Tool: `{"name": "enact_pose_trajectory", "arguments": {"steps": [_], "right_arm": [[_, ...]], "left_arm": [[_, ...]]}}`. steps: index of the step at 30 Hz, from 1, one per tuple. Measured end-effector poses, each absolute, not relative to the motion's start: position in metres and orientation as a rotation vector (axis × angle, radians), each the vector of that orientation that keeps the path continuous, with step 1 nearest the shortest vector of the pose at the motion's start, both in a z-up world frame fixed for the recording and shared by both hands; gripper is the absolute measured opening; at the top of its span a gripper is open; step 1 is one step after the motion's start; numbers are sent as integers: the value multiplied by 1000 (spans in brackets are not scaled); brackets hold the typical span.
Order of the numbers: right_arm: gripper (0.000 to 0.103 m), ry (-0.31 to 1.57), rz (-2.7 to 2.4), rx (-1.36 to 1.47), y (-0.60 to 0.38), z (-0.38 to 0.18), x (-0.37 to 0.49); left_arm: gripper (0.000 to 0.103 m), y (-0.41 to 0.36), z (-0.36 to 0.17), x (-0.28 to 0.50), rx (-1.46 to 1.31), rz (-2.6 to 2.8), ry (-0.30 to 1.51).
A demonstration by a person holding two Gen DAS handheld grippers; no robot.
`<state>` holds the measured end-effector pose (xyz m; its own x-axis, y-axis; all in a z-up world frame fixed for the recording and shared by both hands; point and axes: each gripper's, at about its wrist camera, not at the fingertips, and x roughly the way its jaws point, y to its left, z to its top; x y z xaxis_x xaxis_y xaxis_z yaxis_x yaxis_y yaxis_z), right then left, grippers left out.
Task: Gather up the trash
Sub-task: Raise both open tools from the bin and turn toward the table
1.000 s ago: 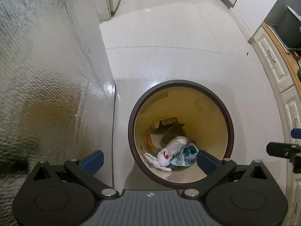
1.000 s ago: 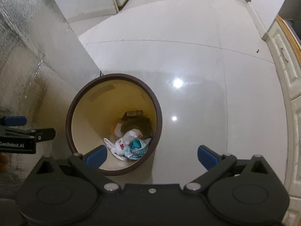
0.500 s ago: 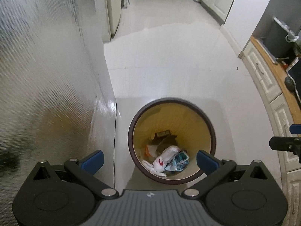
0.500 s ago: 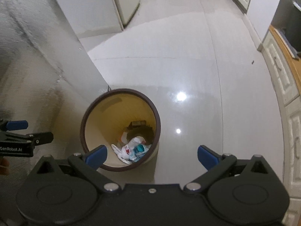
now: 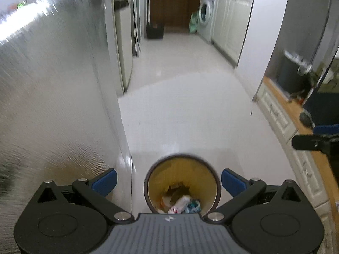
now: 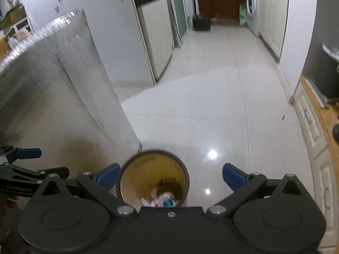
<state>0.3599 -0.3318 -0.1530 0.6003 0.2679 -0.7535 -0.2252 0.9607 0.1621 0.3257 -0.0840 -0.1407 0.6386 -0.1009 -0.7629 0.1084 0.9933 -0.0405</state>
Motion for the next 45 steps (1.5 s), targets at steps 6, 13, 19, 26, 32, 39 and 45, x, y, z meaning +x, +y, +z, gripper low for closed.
{"name": "enact_pose_trajectory", "arguments": {"steps": [6, 13, 19, 26, 32, 39, 45], "right_arm": [[103, 767, 328, 11, -326, -114, 338], [103, 604, 363, 3, -321, -57, 308], [103, 495, 403, 25, -312, -12, 281], [103, 372, 448, 46, -283, 52, 268], [103, 289, 520, 26, -240, 101, 266], [103, 244, 635, -7, -173, 136, 271], [103, 244, 725, -65, -104, 140, 285]], "left_arm": [[103, -82, -83, 293, 15, -110, 734], [103, -81, -13, 249, 37, -105, 560], [103, -69, 48, 213, 77, -67, 421], [103, -38, 106, 182, 137, 6, 324], [103, 2, 141, 168, 157, 66, 285], [103, 70, 162, 174, 137, 152, 296], [103, 144, 162, 190, 107, 226, 342]]}}
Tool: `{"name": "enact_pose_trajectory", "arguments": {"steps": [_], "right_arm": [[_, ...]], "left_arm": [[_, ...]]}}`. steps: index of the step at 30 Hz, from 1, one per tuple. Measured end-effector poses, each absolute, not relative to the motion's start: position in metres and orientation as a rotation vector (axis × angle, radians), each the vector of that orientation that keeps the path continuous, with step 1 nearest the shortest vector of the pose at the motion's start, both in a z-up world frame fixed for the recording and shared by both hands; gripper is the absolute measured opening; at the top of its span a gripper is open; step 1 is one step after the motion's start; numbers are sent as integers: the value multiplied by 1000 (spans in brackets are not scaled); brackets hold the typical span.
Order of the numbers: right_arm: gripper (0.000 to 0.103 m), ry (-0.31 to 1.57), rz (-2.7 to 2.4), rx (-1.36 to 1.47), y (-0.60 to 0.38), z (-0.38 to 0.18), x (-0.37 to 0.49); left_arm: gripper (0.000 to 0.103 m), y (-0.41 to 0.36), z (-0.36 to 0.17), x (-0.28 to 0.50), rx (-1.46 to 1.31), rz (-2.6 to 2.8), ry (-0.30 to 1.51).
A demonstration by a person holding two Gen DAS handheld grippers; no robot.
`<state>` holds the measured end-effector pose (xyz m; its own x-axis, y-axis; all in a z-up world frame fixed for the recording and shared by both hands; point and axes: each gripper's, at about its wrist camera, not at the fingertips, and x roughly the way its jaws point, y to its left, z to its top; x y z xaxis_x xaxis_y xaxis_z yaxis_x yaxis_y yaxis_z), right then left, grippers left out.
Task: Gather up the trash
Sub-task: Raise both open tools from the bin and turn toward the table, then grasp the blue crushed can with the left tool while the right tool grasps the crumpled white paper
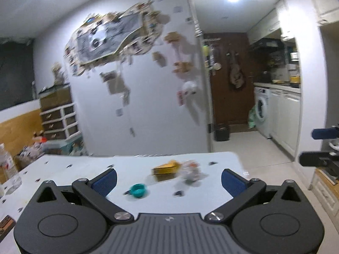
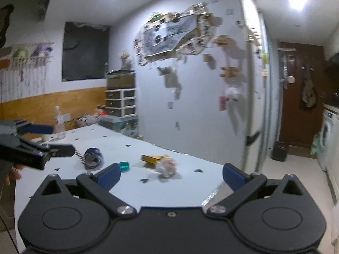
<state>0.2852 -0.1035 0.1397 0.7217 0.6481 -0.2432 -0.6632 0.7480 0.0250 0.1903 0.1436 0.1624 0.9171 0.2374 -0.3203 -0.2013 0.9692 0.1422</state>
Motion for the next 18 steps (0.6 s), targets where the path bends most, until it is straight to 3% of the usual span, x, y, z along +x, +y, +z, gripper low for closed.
{"name": "enact_pose_trajectory", "arguments": {"steps": [18], "right_arm": [[103, 304, 808, -154, 49, 90, 393]], "left_arm": [[103, 364, 73, 284, -219, 443, 446]]}}
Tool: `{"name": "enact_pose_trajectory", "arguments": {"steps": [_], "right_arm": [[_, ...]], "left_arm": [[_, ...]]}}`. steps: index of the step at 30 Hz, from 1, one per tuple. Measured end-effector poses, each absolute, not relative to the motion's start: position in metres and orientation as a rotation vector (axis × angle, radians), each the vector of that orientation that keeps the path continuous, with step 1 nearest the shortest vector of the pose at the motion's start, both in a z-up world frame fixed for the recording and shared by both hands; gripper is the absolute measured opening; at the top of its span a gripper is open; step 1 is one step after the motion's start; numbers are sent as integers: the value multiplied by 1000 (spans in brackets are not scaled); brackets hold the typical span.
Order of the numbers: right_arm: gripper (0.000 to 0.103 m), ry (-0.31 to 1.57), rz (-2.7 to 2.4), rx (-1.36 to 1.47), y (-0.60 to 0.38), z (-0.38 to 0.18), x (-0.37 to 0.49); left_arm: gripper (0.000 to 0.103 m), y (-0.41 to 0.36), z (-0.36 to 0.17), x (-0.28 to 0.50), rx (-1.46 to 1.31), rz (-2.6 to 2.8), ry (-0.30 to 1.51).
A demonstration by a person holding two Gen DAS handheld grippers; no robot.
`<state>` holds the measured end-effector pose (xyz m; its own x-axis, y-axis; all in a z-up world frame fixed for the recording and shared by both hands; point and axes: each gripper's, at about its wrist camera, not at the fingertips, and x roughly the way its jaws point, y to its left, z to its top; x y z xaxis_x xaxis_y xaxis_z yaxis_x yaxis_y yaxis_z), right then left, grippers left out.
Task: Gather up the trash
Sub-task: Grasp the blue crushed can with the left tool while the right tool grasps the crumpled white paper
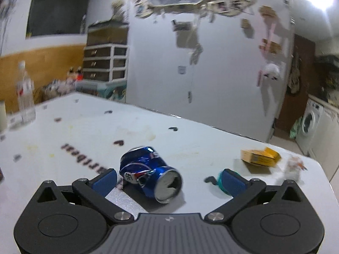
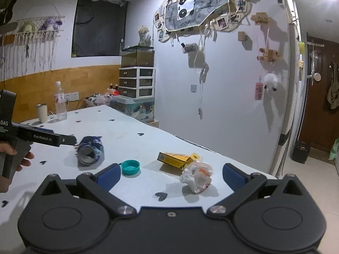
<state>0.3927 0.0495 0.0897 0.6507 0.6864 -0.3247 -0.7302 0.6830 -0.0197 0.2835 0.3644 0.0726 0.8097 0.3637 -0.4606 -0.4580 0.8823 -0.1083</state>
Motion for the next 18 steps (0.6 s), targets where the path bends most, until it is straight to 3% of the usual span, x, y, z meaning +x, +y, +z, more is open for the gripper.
{"name": "enact_pose_trajectory", "arguments": {"steps": [7, 18], "right_arm": [[103, 318, 795, -146, 77, 69, 437], [103, 369, 744, -205, 106, 30, 492]], "left_arm": [[103, 414, 45, 306, -484, 380, 417], [103, 456, 11, 331, -640, 278, 418]]}}
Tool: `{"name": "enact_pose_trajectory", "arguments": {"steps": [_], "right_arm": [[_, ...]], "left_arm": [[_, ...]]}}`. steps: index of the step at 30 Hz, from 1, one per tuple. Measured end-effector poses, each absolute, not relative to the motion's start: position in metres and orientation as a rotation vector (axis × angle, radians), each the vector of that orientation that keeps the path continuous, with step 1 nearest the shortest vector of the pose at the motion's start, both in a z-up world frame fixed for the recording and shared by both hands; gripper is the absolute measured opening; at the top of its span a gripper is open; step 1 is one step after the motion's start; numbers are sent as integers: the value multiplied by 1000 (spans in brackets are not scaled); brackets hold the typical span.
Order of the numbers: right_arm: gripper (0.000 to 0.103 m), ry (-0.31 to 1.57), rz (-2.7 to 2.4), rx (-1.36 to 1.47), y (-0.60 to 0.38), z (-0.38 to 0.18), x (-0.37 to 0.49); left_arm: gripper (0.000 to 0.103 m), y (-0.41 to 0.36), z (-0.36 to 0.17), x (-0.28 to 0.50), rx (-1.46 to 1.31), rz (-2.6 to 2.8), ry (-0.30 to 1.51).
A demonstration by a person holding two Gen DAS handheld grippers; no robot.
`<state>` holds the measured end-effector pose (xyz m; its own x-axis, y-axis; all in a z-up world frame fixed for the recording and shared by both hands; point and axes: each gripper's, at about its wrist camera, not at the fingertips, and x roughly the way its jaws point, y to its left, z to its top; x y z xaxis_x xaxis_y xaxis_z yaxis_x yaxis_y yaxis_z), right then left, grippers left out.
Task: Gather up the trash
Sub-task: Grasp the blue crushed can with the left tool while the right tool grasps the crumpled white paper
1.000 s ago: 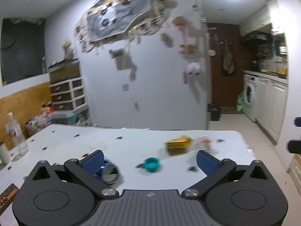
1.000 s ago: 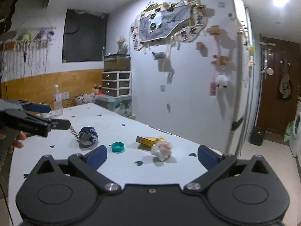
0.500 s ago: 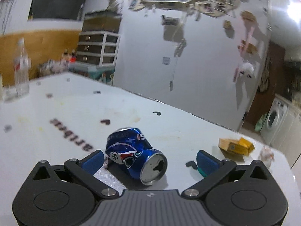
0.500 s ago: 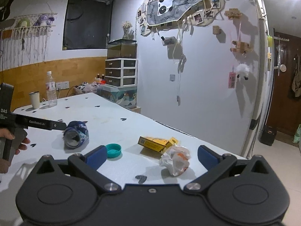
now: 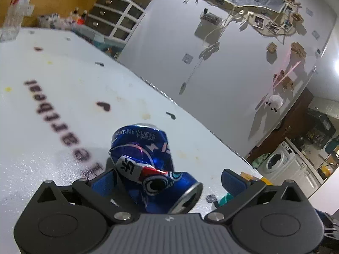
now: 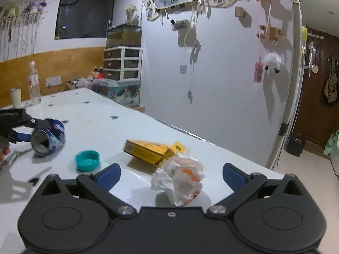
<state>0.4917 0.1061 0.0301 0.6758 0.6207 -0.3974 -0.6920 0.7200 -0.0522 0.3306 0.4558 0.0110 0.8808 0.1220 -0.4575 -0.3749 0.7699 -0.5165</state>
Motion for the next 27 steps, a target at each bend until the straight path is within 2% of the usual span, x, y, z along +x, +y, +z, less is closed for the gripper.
{"name": "enact_pose_trajectory", "arguments": {"steps": [15, 17, 19, 21, 22, 24, 27], "right_arm": [[102, 445, 706, -366, 144, 3, 539], [90, 464, 703, -366, 145, 1, 542], [66, 480, 719, -350, 144, 1, 542], [60, 484, 722, -345, 143, 1, 538], [55, 475, 725, -353, 142, 2, 534], [52, 474, 734, -349, 140, 5, 528], [47, 466, 751, -323, 136, 10, 514]], "left_arm": [[103, 484, 3, 342, -691, 241, 340], [102, 489, 3, 341, -704, 244, 329], [100, 489, 3, 342, -702, 242, 331], [88, 489, 2, 344, -709, 221, 340], [79, 488, 1, 346, -714, 206, 348], [64, 485, 0, 348, -702, 197, 373], [59, 478, 1, 351, -679, 174, 402]]}}
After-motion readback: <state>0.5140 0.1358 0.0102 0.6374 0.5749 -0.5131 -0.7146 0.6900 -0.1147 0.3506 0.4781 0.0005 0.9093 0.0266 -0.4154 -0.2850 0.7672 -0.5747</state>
